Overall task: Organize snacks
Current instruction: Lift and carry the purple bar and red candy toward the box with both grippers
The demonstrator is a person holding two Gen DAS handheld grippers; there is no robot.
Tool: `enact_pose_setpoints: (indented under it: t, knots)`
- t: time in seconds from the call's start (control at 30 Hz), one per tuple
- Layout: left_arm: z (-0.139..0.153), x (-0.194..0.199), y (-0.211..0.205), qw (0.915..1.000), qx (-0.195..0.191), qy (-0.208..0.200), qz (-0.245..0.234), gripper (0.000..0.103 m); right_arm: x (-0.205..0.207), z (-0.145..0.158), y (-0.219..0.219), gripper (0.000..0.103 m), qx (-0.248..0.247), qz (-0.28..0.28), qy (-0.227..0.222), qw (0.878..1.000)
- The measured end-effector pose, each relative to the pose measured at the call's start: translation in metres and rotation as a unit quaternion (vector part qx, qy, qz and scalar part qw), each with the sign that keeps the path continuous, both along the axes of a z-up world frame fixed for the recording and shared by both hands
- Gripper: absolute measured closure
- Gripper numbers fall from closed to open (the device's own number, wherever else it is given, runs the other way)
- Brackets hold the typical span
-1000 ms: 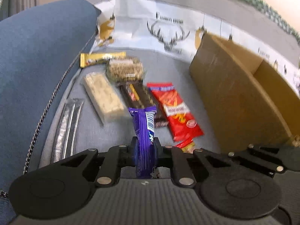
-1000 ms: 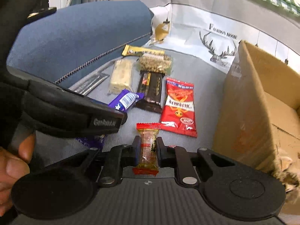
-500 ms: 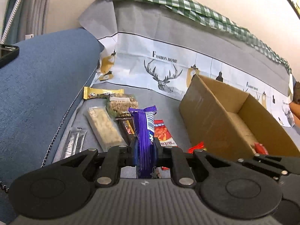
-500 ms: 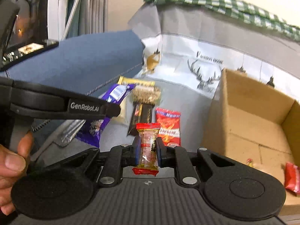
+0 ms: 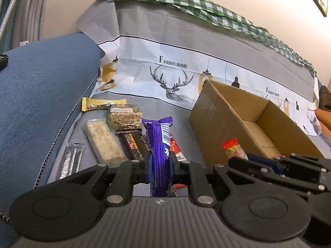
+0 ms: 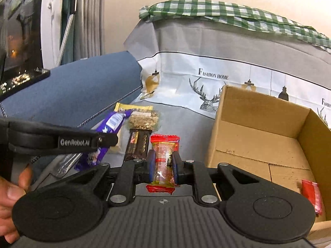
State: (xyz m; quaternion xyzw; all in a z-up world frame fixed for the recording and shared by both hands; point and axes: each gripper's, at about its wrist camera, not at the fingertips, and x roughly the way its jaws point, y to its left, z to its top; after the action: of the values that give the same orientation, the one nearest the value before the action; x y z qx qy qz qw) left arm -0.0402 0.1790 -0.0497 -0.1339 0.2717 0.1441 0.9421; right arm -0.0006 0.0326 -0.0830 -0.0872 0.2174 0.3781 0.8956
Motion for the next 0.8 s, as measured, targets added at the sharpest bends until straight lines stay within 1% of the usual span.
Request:
enact_pose_setpoints:
  t: [0.23, 0.53, 0.67, 0.8]
  knots:
    - [0.002, 0.007, -0.008, 0.9998, 0.009, -0.002, -0.016, 0.087, 0.009, 0.016, -0.015, 0.086, 0.030, -0.023, -0.008, 0.999]
    - [0.026, 0.019, -0.033, 0.9978, 0.029, -0.030, -0.052, 0.087, 0.047, 0.073, -0.063, 0.086, 0.085, -0.081, -0.037, 0.992]
    - [0.038, 0.022, -0.046, 0.9962, 0.030, -0.043, -0.069, 0.087, 0.072, 0.092, -0.087, 0.086, 0.088, -0.103, -0.061, 0.989]
    - [0.047, 0.027, -0.055, 0.9952, 0.027, -0.051, -0.080, 0.087, 0.097, 0.095, -0.110, 0.086, 0.078, -0.136, -0.076, 0.985]
